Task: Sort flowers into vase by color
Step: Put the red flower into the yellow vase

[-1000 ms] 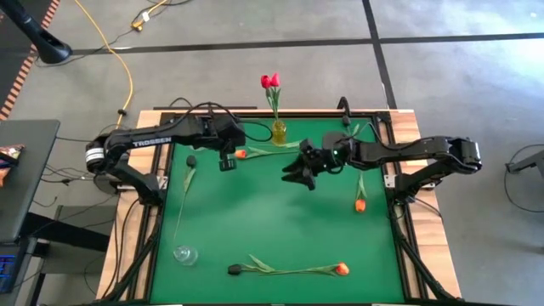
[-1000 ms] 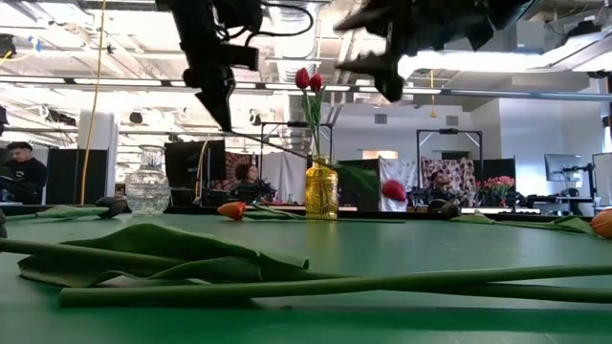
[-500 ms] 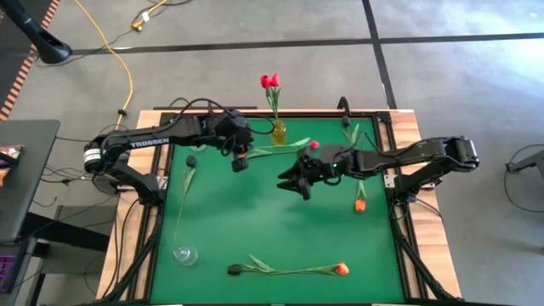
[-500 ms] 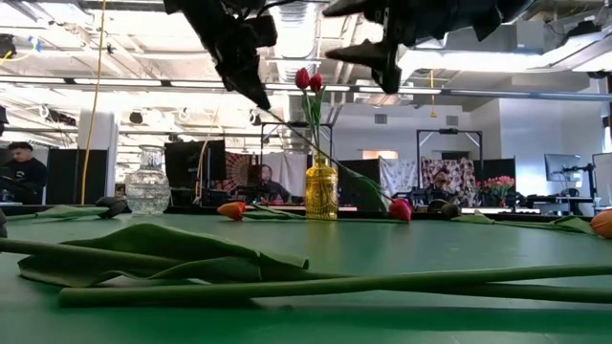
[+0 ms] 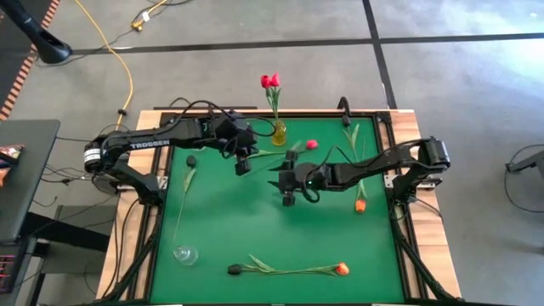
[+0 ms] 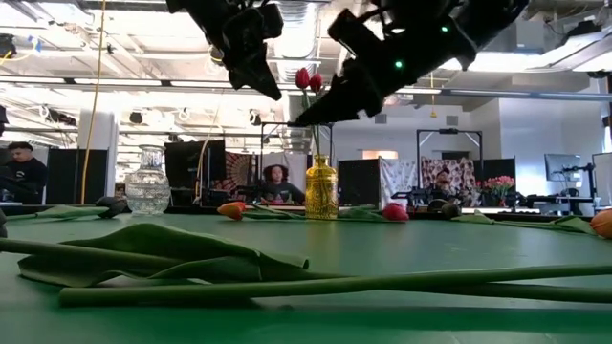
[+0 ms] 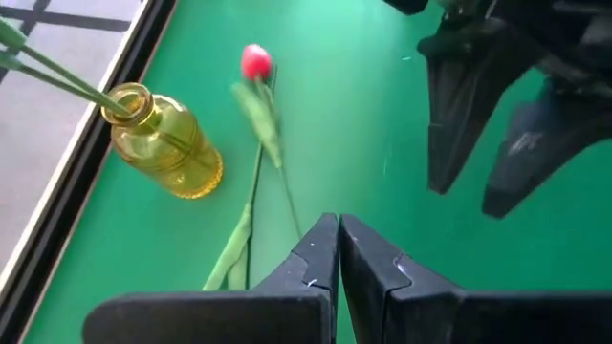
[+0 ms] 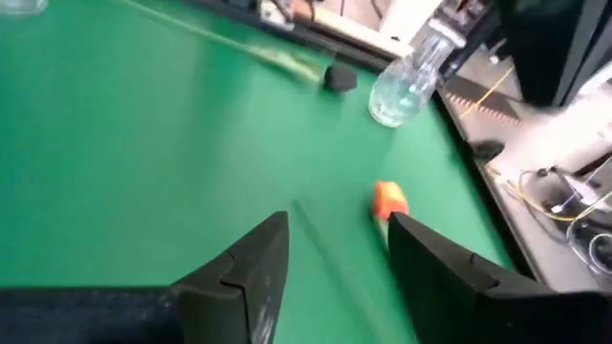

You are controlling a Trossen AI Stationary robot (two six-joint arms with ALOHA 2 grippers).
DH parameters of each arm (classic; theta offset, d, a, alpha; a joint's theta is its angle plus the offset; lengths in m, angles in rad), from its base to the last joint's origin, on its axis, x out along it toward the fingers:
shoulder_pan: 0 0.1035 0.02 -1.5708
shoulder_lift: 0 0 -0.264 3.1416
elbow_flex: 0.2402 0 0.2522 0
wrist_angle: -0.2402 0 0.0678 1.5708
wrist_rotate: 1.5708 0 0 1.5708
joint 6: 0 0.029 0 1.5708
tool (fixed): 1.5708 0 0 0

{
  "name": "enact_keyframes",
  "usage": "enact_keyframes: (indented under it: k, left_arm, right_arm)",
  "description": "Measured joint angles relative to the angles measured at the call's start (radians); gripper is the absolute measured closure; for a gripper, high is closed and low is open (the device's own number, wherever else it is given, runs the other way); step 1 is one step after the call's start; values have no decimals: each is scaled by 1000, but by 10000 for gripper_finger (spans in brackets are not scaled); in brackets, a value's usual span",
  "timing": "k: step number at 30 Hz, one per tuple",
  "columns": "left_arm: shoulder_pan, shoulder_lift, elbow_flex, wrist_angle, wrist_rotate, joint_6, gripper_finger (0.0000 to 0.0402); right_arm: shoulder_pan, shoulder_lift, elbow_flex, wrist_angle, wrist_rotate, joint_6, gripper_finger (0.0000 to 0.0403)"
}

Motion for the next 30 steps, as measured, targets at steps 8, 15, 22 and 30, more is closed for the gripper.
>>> enact_keyframes:
  k: [8, 15, 22, 30]
  left_arm:
    - [-10, 0, -37, -26, 46, -160, 401]
    - [-21, 25, -158, 190, 41, -268, 362]
    - [-47, 174, -190, 377, -68, -207, 255]
    - [-63, 364, -191, 405, -169, -130, 210]
  right_arm:
    - [13, -23, 47, -376, -36, 693, 214]
    - [10, -50, 47, -553, -77, 879, 216]
    - [41, -80, 48, -598, -131, 918, 216]
    - [97, -97, 47, -676, -128, 946, 216]
